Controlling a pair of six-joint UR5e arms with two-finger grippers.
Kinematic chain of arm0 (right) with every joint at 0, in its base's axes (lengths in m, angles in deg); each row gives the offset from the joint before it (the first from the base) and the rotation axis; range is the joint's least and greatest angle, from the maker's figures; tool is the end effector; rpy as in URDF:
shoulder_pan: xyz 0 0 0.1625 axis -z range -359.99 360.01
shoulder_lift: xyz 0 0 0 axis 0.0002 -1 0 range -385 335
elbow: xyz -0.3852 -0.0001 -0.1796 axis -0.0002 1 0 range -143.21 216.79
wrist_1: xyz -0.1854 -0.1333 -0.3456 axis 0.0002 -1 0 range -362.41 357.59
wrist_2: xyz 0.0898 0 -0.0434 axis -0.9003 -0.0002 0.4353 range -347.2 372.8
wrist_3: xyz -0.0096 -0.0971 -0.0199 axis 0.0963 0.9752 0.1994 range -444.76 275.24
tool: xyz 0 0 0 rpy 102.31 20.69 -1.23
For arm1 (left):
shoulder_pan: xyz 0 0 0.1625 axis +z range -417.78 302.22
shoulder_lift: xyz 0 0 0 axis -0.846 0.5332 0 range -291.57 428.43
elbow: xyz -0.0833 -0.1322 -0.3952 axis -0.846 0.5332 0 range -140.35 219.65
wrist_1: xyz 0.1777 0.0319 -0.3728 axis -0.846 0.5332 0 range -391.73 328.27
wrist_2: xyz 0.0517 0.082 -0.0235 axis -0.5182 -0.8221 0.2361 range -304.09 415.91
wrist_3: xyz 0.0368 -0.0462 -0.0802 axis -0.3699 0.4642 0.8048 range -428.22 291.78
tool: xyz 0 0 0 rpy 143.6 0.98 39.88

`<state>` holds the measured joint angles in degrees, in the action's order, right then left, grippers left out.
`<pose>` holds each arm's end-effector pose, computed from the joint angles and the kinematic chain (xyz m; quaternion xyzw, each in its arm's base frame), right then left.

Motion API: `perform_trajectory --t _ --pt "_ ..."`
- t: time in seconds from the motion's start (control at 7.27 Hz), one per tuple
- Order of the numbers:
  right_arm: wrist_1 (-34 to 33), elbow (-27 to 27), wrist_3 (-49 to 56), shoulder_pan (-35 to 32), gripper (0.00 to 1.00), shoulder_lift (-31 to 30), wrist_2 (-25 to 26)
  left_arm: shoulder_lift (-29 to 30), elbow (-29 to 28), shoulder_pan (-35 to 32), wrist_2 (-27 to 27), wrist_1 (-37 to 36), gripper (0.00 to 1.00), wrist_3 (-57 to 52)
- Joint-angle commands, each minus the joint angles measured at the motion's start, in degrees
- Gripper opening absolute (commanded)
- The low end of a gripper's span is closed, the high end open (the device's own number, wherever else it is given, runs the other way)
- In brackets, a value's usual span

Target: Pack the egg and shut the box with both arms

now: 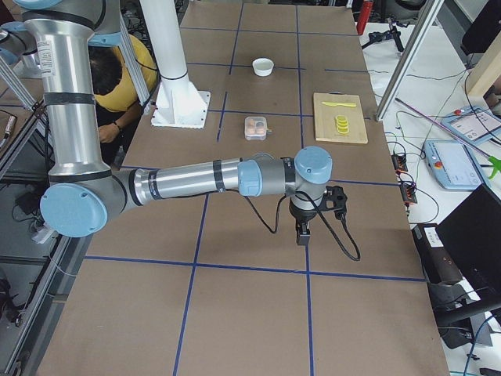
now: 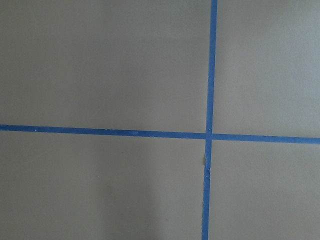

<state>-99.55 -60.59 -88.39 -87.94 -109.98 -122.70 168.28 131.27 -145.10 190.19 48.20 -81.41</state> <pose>0.0434 -0.5278 0.5620 0.0231 -0.3879 -0.0050 0.9214 -0.0377 -0.5609 0.5722 0.0459 0.3742 0.1324 0.9167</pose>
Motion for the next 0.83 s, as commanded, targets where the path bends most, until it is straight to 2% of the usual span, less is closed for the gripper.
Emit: perform_trajectory --t 0.0,0.28,0.41,0.69 --pt "-2.6 -1.1 0.1 0.1 1.0 0.2 0.1 -2.8 0.6 0.0 2.0 -4.4 1.0 3.6" --pt "-2.4 -0.5 0.0 0.1 1.0 -0.1 0.1 -2.0 0.8 -0.2 2.0 -2.4 1.0 9.4" --pt "-2.4 -0.4 -0.1 0.1 1.0 -0.3 0.1 -2.7 0.7 -0.5 2.0 1.3 1.0 10.5" --pt "-2.0 -0.3 -0.8 0.1 1.0 -1.8 0.3 -3.3 0.1 -0.7 1.8 3.4 1.0 10.3"
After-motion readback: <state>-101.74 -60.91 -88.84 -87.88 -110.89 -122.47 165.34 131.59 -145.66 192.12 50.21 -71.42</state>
